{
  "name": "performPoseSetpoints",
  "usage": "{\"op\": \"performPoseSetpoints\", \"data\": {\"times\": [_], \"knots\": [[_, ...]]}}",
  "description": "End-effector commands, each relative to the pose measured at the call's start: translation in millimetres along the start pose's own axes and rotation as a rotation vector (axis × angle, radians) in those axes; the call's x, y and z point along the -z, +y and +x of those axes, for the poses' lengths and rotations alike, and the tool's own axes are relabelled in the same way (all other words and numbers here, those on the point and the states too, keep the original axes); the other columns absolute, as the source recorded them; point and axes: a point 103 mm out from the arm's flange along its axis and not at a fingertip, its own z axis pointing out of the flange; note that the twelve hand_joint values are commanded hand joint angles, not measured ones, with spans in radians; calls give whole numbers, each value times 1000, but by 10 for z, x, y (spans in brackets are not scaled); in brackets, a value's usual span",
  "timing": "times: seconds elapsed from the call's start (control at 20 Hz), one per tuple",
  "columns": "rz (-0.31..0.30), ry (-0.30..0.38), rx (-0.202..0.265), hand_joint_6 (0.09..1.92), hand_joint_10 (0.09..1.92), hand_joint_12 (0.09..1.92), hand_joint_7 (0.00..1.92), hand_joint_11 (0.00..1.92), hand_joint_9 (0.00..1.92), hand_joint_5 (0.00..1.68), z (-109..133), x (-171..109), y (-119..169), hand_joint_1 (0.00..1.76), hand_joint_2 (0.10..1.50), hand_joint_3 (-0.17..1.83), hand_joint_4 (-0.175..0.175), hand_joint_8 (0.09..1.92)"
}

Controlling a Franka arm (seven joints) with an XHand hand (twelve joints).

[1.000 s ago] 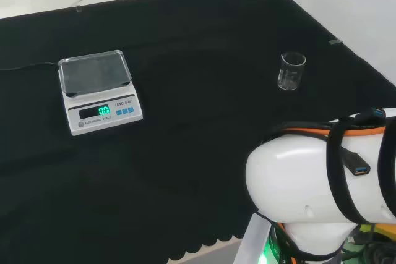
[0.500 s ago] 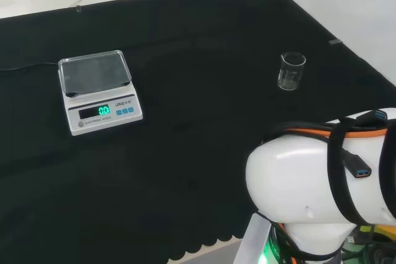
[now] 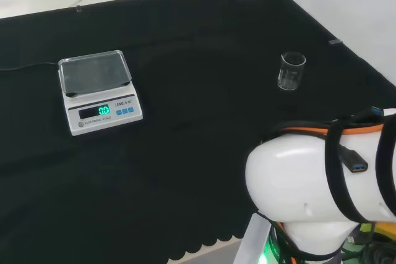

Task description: Pick up the beaker.

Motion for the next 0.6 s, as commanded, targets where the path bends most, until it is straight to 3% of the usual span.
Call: {"op": "performPoseSetpoints", "data": {"times": [0.05,0.6], "knots": [[81,6,-57,278,901,1492,310,168,415,237,-487,-524,461,741,560,514,-34,804],[162,51,-151,183,908,1511,267,151,381,206,-1195,-1130,720,739,547,501,-13,795]]}}
